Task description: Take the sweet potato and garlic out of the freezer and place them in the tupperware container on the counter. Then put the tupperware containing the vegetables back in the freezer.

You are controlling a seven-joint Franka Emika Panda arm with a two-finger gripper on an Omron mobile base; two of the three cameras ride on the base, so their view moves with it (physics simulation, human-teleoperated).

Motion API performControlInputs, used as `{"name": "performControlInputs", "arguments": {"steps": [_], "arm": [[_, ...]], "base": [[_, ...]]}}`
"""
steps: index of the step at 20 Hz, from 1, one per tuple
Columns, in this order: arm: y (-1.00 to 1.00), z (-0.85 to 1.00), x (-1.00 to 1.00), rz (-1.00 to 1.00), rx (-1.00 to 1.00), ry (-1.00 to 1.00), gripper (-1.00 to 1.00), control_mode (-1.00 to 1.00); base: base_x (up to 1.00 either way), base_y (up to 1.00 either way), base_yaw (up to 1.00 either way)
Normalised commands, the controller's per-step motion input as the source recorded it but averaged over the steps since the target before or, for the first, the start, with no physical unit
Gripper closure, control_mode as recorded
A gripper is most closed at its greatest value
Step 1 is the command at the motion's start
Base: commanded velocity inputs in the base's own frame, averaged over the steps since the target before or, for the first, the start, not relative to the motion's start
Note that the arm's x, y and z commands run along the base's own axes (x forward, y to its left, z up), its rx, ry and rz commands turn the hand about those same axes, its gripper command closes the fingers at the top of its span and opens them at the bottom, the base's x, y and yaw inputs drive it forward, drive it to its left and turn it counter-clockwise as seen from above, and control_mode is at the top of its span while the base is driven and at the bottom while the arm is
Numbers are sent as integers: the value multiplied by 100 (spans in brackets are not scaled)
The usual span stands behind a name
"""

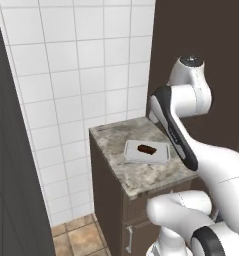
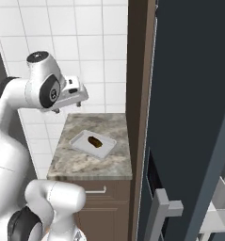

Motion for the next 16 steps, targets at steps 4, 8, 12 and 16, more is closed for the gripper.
{"name": "performControlInputs", "arguments": {"steps": [4,8,12,16], "arm": [[-1,10,-54,-8,13,-18,-100,-100],[-7,0,-29,-1,28,-21,-100,-100],[-3,1,-14,0,19,-2,-100,-100],[0,16,-40,-3,0,0,-100,-100]], "base": [[0,0,0],[0,0,0],[0,0,0],[0,0,0]]}}
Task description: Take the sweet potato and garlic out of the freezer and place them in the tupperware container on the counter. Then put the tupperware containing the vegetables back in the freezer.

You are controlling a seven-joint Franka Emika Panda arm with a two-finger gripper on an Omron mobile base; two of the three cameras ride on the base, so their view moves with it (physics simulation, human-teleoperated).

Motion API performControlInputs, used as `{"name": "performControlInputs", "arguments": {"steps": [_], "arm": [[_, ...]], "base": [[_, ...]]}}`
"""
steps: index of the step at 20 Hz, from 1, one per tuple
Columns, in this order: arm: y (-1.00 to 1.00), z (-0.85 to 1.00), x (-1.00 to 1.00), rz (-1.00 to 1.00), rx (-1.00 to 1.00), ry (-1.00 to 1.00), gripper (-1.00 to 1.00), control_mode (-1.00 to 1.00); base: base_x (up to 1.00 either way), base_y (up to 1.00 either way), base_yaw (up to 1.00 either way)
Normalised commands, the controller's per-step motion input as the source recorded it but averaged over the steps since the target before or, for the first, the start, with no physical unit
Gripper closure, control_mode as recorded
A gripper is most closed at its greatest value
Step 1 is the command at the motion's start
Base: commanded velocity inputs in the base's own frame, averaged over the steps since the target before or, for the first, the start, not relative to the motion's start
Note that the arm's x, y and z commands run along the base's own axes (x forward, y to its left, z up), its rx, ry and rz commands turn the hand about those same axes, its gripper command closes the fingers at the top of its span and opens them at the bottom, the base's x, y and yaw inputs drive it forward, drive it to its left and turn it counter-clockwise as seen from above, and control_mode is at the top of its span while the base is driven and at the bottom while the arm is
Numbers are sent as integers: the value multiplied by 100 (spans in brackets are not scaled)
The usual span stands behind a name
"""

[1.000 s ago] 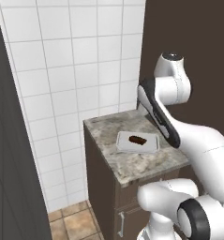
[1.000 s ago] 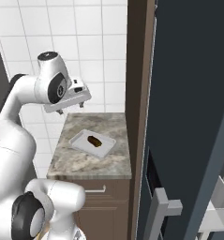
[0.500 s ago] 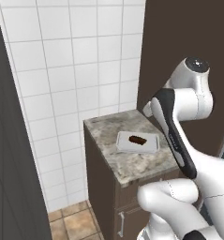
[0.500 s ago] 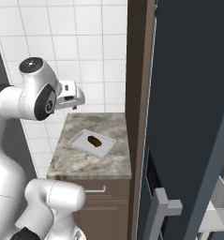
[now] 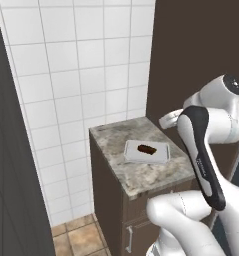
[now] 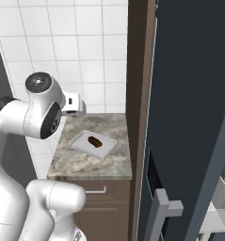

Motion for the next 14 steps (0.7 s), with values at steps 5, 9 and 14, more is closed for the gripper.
{"name": "performControlInputs", "arguments": {"steps": [5,9,14], "arm": [[0,27,-49,-11,0,2,-100,-100],[0,29,-55,-9,0,0,-100,-100],[0,20,-42,-1,0,0,-100,-100]], "base": [[0,0,0],[0,0,0],[0,0,0]]}}
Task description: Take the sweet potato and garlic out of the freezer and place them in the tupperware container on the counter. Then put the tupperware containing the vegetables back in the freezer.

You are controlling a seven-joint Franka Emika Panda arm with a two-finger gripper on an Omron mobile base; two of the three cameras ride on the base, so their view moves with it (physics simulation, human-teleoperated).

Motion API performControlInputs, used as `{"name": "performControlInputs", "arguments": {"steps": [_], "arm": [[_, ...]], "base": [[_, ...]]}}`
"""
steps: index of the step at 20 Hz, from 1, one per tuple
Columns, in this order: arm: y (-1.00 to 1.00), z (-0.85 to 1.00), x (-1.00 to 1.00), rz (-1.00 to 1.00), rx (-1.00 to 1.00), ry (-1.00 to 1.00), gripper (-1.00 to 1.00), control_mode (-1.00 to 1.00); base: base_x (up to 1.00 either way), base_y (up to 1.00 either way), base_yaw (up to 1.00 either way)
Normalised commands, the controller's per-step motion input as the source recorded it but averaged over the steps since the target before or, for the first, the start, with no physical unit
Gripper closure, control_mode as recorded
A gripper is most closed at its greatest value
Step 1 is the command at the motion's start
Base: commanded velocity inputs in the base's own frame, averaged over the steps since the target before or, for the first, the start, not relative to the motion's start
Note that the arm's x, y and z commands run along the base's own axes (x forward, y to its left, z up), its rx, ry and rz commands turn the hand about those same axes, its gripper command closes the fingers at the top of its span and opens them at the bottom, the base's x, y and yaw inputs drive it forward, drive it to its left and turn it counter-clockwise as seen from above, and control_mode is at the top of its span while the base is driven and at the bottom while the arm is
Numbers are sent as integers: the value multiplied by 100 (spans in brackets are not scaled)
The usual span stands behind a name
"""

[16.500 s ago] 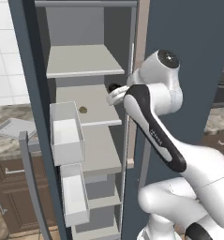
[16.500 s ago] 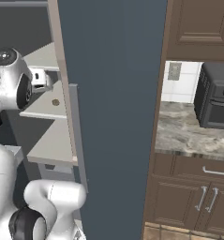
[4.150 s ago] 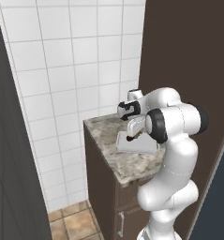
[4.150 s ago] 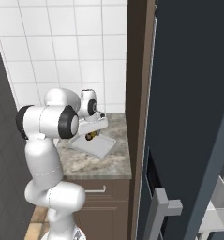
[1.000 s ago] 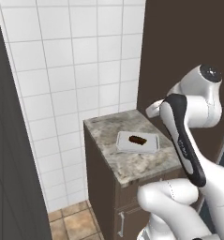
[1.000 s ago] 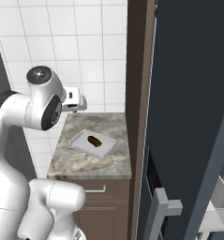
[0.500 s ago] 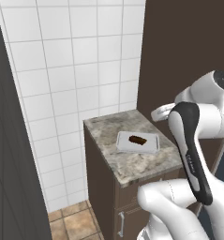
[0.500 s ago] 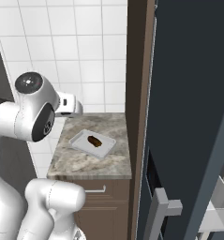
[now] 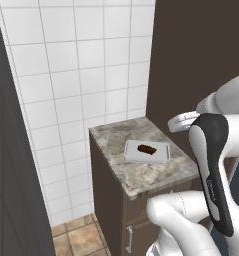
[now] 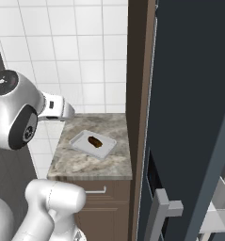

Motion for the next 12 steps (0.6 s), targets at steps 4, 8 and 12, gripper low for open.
{"name": "performControlInputs", "arguments": {"steps": [4,8,12], "arm": [[0,8,-50,0,0,-2,-100,-100],[0,2,-34,0,0,-1,-100,-100],[0,0,-5,0,0,0,-100,-100]], "base": [[0,0,0],[0,0,0],[0,0,0]]}}
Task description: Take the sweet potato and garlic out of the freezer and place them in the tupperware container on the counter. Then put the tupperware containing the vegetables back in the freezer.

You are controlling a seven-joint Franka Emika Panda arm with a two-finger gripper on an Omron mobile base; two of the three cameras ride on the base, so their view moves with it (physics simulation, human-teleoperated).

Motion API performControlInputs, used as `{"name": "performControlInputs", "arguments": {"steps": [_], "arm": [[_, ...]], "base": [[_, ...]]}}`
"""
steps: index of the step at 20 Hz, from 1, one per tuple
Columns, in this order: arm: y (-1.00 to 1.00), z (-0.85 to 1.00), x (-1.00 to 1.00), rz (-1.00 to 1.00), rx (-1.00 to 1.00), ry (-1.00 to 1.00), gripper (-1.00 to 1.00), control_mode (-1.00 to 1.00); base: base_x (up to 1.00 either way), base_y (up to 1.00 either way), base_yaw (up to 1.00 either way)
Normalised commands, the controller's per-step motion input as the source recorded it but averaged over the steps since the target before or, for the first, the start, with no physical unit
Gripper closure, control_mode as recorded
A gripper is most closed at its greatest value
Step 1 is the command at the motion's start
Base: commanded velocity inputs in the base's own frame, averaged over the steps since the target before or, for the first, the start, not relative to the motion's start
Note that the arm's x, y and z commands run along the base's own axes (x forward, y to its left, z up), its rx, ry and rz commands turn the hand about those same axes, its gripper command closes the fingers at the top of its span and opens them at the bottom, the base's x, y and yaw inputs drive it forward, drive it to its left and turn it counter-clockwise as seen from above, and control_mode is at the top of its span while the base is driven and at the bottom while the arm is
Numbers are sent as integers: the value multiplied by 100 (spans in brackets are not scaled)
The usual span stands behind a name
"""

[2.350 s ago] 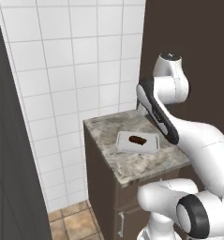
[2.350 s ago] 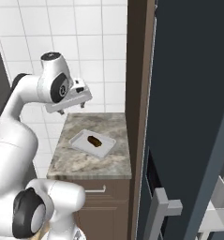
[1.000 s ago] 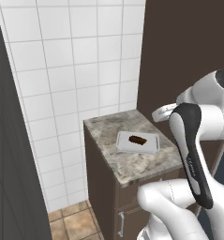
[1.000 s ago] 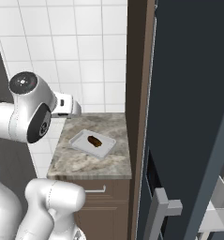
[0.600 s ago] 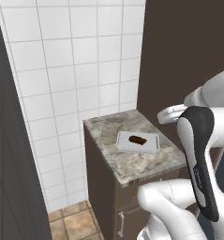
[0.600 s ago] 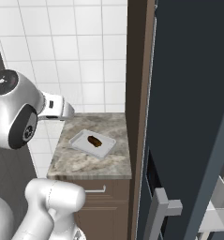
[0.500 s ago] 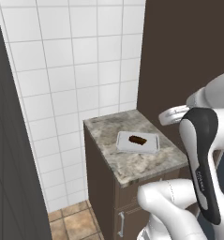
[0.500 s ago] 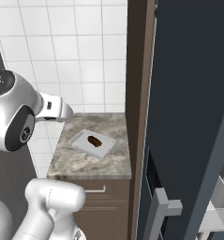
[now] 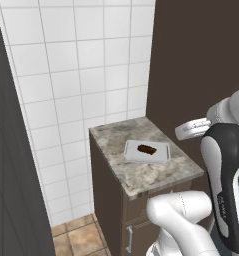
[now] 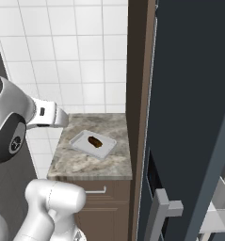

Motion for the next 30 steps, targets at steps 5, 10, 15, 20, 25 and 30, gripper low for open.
{"name": "performControlInputs", "arguments": {"steps": [5,10,15,20,25,30], "arm": [[0,0,0,0,0,0,-100,-100],[0,0,-5,0,0,0,-100,100],[0,0,0,0,0,0,-100,100],[0,0,0,0,0,0,-100,100],[0,0,0,0,0,0,-100,100],[0,0,0,0,0,0,-100,100]], "base": [[0,0,0],[-12,0,0],[-100,-3,0],[-100,-6,-3],[-100,-5,-4],[-100,-4,-2]]}}
